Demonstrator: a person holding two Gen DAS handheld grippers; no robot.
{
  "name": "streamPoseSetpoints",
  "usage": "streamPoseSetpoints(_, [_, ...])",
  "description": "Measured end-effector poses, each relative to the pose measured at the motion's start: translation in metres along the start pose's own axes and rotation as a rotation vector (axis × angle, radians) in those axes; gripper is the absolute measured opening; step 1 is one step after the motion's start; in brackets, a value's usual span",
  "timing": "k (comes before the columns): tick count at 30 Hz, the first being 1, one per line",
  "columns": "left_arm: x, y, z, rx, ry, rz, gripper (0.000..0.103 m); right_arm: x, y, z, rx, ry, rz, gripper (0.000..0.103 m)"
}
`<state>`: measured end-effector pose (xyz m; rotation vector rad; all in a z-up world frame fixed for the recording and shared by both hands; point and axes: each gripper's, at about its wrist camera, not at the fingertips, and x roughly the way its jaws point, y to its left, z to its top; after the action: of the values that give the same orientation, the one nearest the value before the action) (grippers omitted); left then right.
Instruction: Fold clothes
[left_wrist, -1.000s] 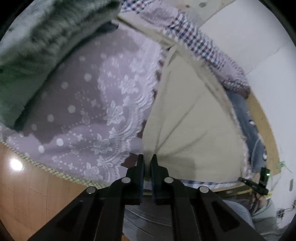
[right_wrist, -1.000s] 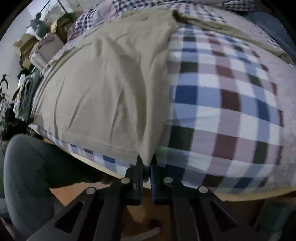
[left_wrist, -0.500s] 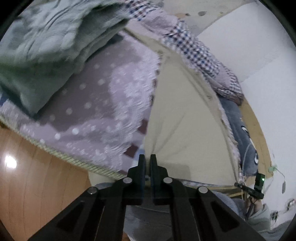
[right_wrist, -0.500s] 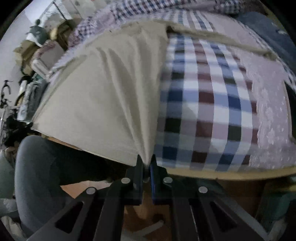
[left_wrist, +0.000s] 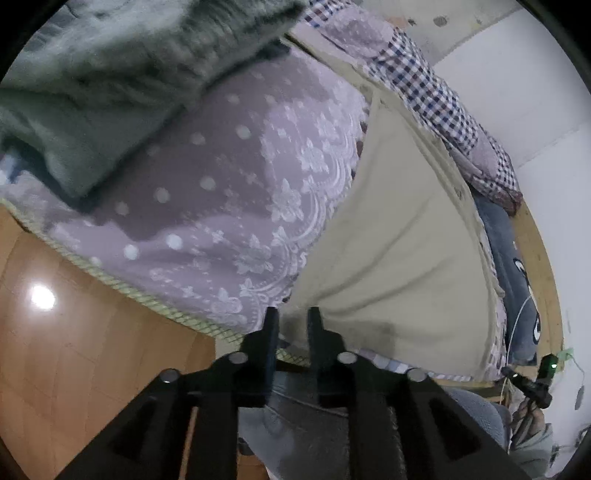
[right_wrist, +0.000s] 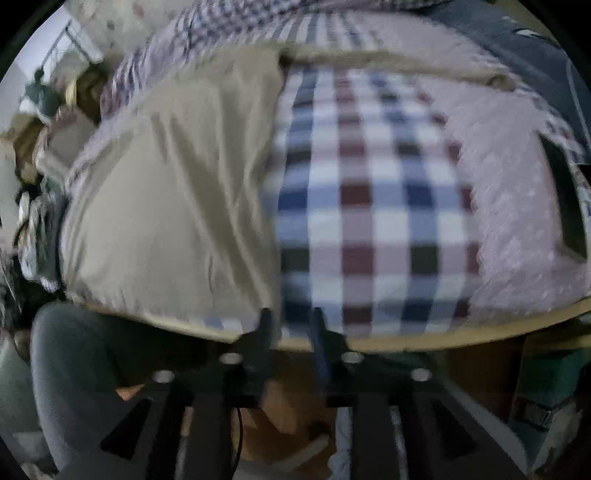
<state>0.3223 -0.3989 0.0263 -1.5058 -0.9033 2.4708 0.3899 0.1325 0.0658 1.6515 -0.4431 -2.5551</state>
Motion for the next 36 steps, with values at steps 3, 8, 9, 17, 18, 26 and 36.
streamPoseSetpoints(3, [-0.027,-0.013,0.009,0.004,-0.066,-0.01,0.051,-0.024,-0.015,0.018,0.018,-0.096,0.031,0.05])
streamPoseSetpoints(8, [-0.057,-0.078,0.041,0.101,-0.177,-0.063,0.08,-0.032,0.005,0.076,-0.037,-0.201,0.091,0.05])
streamPoseSetpoints(9, [-0.059,-0.093,0.05,0.124,-0.191,-0.071,0.082,-0.031,0.009,0.088,-0.047,-0.213,0.102,0.05])
streamPoseSetpoints(17, [-0.037,-0.209,0.142,0.296,-0.261,-0.142,0.083,-0.016,0.063,0.186,-0.222,-0.262,0.168,0.05])
streamPoseSetpoints(18, [-0.027,-0.222,0.16,0.324,-0.267,-0.152,0.083,-0.015,0.07,0.2,-0.256,-0.266,0.168,0.05])
streamPoseSetpoints(26, [0.041,-0.295,0.27,0.497,-0.309,-0.194,0.083,0.006,0.117,0.32,-0.513,-0.307,0.228,0.051])
streamPoseSetpoints(36, [0.192,-0.291,0.418,0.466,-0.24,-0.092,0.083,0.103,0.149,0.463,-0.531,-0.27,0.23,0.062])
